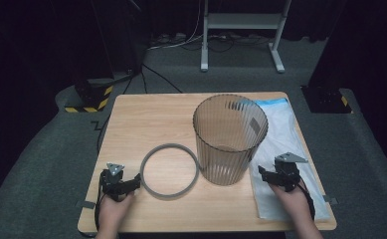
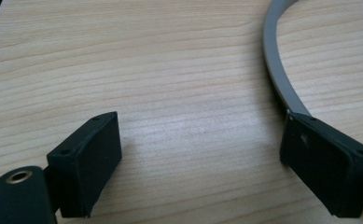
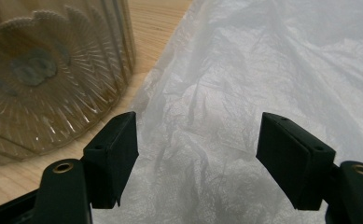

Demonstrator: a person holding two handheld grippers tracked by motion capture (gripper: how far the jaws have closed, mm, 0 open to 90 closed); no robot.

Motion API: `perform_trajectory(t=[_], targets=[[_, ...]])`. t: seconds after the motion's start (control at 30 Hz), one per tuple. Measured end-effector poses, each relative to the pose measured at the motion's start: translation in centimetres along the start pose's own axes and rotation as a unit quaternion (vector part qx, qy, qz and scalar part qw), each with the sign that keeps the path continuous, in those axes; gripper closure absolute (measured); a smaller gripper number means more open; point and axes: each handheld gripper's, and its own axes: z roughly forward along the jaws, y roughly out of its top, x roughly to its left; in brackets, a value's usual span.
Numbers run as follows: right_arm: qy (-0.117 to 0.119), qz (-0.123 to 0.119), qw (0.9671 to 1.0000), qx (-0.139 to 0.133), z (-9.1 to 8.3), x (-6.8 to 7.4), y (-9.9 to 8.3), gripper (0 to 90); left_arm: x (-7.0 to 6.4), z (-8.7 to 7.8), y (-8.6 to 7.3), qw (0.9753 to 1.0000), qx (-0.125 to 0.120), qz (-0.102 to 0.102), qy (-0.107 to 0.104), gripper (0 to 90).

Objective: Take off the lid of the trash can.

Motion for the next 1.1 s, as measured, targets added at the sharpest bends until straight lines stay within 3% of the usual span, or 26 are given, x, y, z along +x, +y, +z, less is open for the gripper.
perform_trajectory(t=[0.1,0.17,0.2,0.23,0.37,0.47,0.6,0.77,0.87,1.0,1.03,1.07,1.1], targets=[[-0.020,0.010,0.9997,0.011,0.8,-0.5,0.0,28.8,0.0,0.0,0.0,1.0000,0.000,-0.001,0.000,12.5],[-0.042,0.000,0.9989,0.021,1.4,-0.8,0.2,29.0,-0.1,0.0,-0.1,1.0000,-0.001,-0.002,-0.001,12.6],[-0.042,0.000,0.9989,0.021,1.4,-0.8,0.2,29.0,-0.1,0.0,-0.1,1.0000,-0.001,-0.002,-0.001,12.6],[-0.053,0.005,0.9980,0.032,1.9,-1.5,0.6,29.9,-0.1,-0.1,-0.1,1.0000,0.000,0.000,-0.001,12.6],[-0.068,0.030,0.9962,0.046,2.5,-2.9,0.9,32.4,-0.1,-0.1,-0.1,1.0000,-0.001,0.006,-0.006,13.2],[-0.068,0.045,0.9945,0.066,2.8,-3.0,1.0,32.7,-0.1,-0.2,-0.2,0.9999,-0.002,0.008,-0.007,14.8],[-0.059,0.047,0.9944,0.074,2.1,-1.4,0.3,33.1,-0.1,-0.2,-0.1,0.9999,-0.001,0.010,-0.007,14.8],[-0.023,0.011,0.9976,0.064,0.5,2.3,-1.4,33.8,-0.1,-0.2,-0.2,0.9999,-0.001,0.010,-0.009,15.1],[-0.022,0.007,0.9980,0.060,-0.5,2.8,-1.3,33.4,-0.1,-0.2,-0.2,0.9999,-0.003,0.009,-0.008,15.2],[-0.043,0.011,0.9982,0.040,-1.4,1.6,-0.2,31.7,-0.2,-0.2,-0.2,0.9999,-0.003,0.008,-0.007,15.3],[-0.056,0.023,0.9976,0.032,-1.7,-0.1,0.7,31.1,-0.2,-0.3,-0.2,0.9999,-0.003,0.008,-0.007,15.2],[-0.056,0.023,0.9976,0.032,-1.7,-0.1,0.7,31.1,-0.2,-0.3,-0.2,0.9999,-0.003,0.008,-0.007,15.1],[-0.071,0.030,0.9965,0.032,-1.6,-1.6,1.2,29.6,-0.2,-0.3,-0.2,0.9999,-0.003,0.008,-0.007,15.2]])
